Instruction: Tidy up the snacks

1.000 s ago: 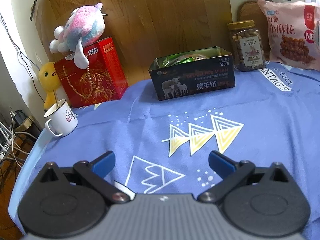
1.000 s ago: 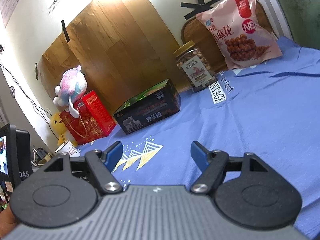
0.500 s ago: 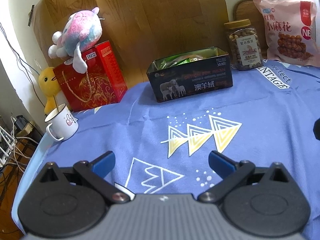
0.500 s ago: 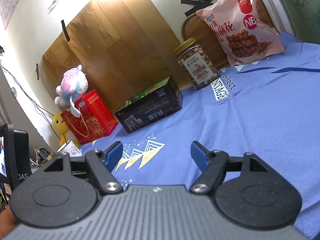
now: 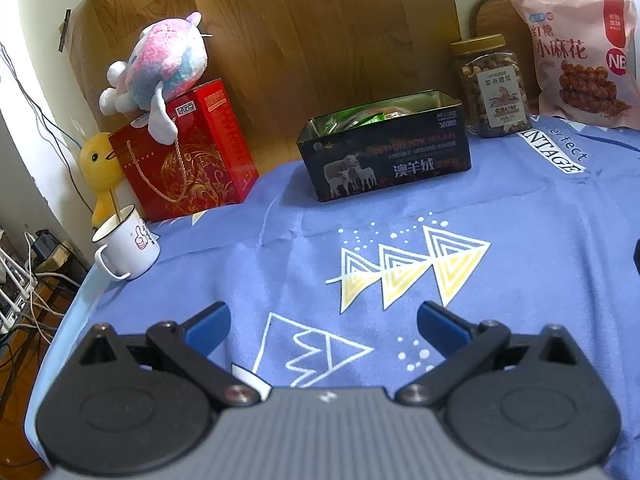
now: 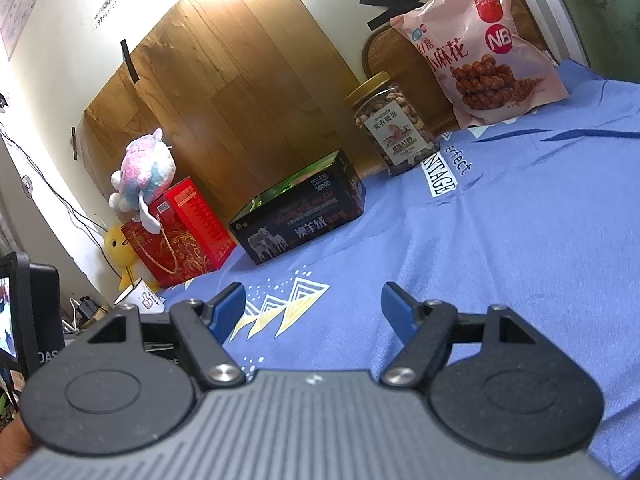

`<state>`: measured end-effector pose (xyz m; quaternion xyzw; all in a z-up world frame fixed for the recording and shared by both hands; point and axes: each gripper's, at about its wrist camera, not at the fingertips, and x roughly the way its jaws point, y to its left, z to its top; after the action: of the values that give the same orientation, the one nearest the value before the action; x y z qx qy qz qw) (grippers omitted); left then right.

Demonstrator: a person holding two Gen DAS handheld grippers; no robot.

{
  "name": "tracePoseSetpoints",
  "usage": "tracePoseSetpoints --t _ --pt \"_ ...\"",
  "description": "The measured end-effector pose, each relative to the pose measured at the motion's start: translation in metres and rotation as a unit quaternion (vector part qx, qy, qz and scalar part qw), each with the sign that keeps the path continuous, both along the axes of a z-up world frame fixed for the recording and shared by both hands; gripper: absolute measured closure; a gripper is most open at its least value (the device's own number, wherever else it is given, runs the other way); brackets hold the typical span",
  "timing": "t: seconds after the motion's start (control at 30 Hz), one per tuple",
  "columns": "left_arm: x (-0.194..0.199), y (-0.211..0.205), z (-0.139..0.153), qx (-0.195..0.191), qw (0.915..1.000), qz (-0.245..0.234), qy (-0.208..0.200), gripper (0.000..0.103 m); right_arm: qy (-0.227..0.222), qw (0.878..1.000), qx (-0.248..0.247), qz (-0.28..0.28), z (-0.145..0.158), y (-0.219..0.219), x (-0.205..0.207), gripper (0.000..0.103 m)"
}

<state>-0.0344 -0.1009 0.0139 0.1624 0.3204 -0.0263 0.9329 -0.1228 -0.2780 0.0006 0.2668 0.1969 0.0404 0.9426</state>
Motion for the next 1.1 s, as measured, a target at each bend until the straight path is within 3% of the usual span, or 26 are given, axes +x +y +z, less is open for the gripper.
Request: tracePoseSetpoints --t 1.1 --pt "-0.0013 0.0093 0.0045 -0.024 0.9997 -0.005 -0.001 0.000 0.006 1.000 -0.017 -0.012 0.0056 0.0059 -0.0064 0.026"
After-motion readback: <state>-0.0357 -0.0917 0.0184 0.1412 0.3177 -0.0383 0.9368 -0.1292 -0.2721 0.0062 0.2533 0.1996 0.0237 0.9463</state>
